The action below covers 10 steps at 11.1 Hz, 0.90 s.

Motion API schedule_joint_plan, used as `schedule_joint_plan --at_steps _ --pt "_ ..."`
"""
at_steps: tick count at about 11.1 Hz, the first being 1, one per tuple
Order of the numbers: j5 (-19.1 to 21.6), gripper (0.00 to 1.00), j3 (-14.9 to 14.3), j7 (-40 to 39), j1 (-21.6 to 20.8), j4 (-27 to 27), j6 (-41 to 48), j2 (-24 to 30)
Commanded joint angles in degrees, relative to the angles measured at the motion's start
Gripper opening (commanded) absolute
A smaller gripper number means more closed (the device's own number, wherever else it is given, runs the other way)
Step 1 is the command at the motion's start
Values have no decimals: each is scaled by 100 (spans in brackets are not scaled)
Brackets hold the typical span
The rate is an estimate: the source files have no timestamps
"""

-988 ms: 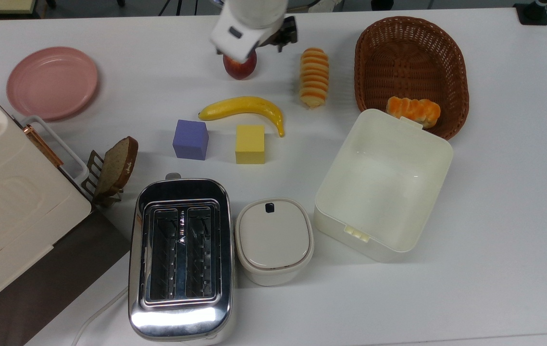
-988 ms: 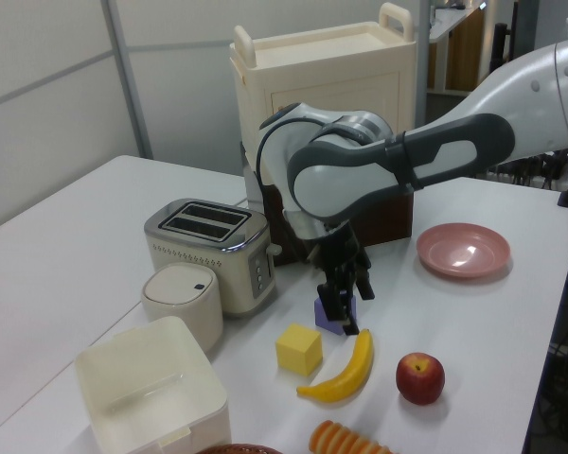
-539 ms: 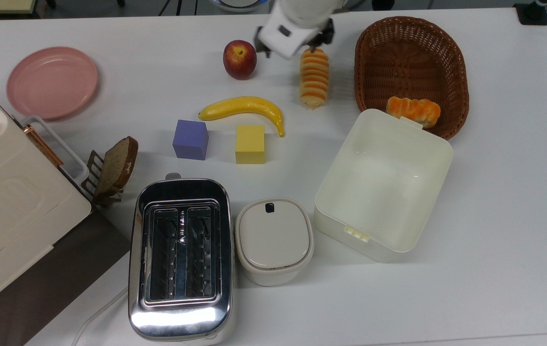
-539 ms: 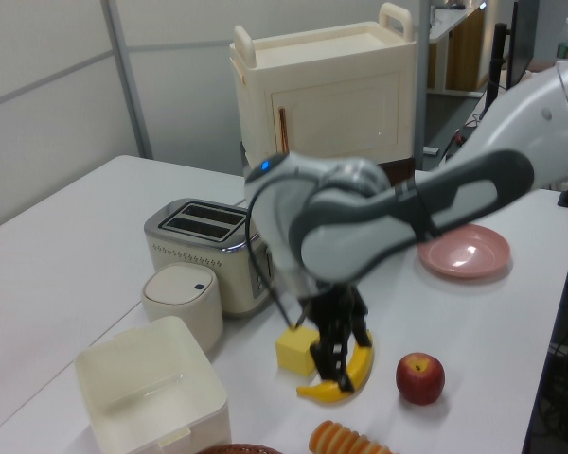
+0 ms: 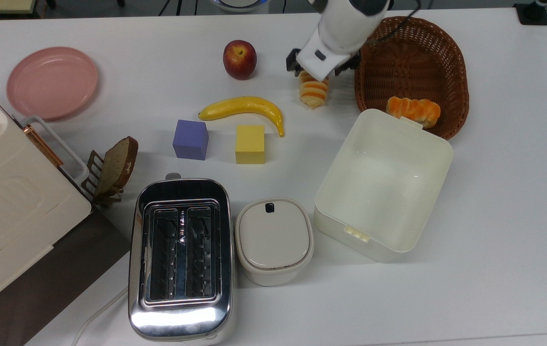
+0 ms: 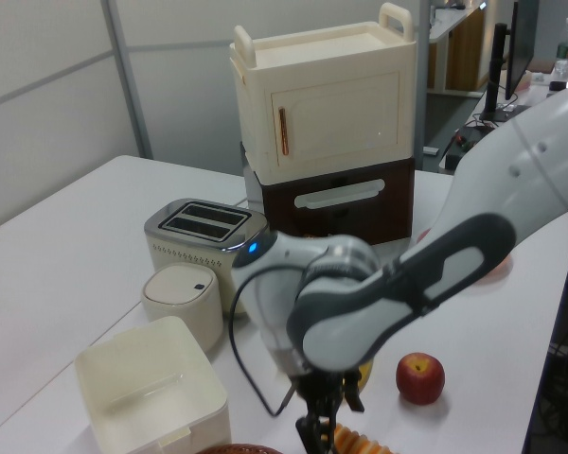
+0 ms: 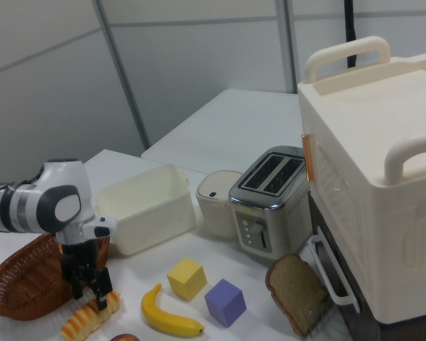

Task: Put the bread in the basket
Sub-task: 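Close the gripper on the striped bread roll and lift it, then carry the bread roll over the wicker basket and lower it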

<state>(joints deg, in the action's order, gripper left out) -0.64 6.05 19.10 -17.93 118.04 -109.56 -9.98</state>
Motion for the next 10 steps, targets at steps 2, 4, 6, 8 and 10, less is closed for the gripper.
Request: schedule_joint_plan --at_steps 2,4,6,8,10 --pt "-200 80 -25 349 -114 44 -250 -311" --pt "-261 34 -33 288 -53 44 -311 -381" --pt "-261 2 -86 -97 43 26 -32 -164" --pt "-156 0 -191 -458 167 -140 513 188" --pt "71 2 -244 -355 97 -657 637 155"
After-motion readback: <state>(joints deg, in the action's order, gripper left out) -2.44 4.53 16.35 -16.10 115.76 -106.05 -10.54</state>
